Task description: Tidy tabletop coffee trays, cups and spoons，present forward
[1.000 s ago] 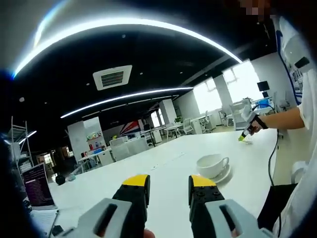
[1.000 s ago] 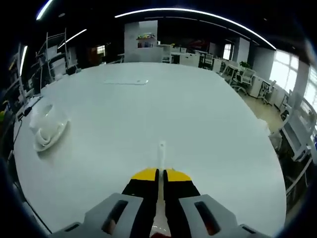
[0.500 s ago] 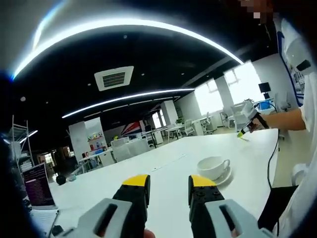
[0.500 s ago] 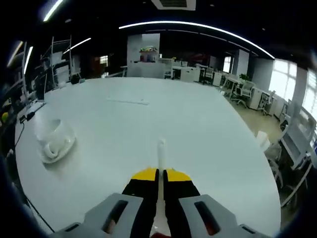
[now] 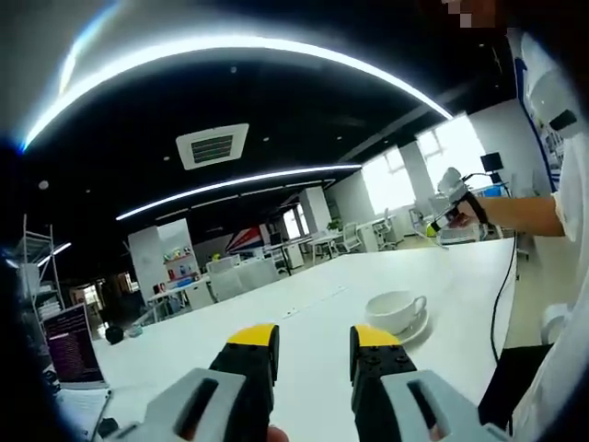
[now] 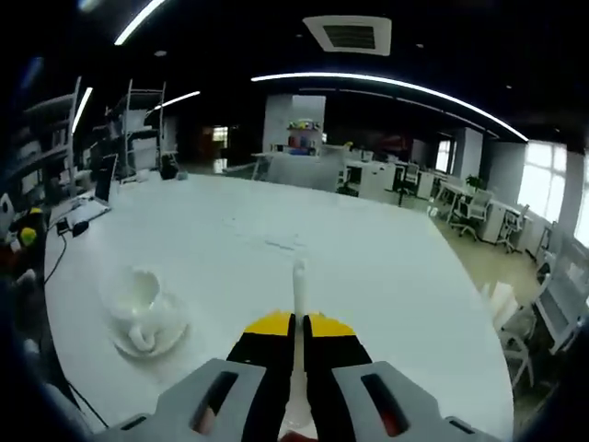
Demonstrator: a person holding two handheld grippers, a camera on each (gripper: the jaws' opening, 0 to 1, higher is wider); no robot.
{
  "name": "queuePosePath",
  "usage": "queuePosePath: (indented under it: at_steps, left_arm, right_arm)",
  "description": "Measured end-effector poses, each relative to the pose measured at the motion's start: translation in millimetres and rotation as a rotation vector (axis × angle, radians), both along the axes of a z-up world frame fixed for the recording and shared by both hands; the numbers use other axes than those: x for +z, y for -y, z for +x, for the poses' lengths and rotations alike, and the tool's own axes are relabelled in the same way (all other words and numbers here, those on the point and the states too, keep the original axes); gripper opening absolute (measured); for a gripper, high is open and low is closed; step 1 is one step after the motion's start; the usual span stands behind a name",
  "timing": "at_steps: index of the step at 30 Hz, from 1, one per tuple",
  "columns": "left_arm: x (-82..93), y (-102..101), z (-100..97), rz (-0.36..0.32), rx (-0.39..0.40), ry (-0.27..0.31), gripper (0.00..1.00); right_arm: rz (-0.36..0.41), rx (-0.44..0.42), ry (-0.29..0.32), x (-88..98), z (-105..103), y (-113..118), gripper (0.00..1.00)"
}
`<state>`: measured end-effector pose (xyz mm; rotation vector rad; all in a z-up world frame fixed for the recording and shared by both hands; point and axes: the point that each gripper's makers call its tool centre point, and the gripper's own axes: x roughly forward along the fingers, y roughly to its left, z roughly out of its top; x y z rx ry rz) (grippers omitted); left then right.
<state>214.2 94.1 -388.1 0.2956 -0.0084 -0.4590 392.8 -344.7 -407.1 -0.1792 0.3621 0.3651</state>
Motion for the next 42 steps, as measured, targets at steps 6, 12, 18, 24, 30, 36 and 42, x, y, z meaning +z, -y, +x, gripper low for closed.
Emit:
queuePosePath:
  at_steps: [6,12,18,24,30,36,42]
  left_arm:
    - [0.5,-2,-0.4,-0.005,0.003,0.005,0.32]
    - [2.1,-3,-1.3,-0.012,0.002,0.008,0.32]
    - [0.7,-3,-1.8,-0.014,0.007,0.009,0.32]
    - [-0.2,-8,-3.2,-0.039,0.021,0.006,0.32]
    - [-0.7,-10,-6.3,-0.045,0.028,0.006,0.32]
    - [0.6,-16,-8.8,-0.042,0.043,0.008,0.32]
    - [1.6,-21,-11.6,-0.039,0.054,0.009,0.32]
  right_arm:
    - [0.015,0.082,0.051,28.6,0,-47,0.05]
    - [0.032,0.147,0.073,44.1,2,-85,0.05]
    - [0.043,0.215,0.091,57.6,1,-121,0.05]
    - [0.064,0.275,0.1,60.9,0,-158,0.05]
    - [0.102,0.318,0.102,53.4,-2,-189,0.05]
    - [0.143,0.347,0.085,36.9,-4,-213,0.05]
    - [0.155,0.359,0.063,15.0,-6,-228,0.05]
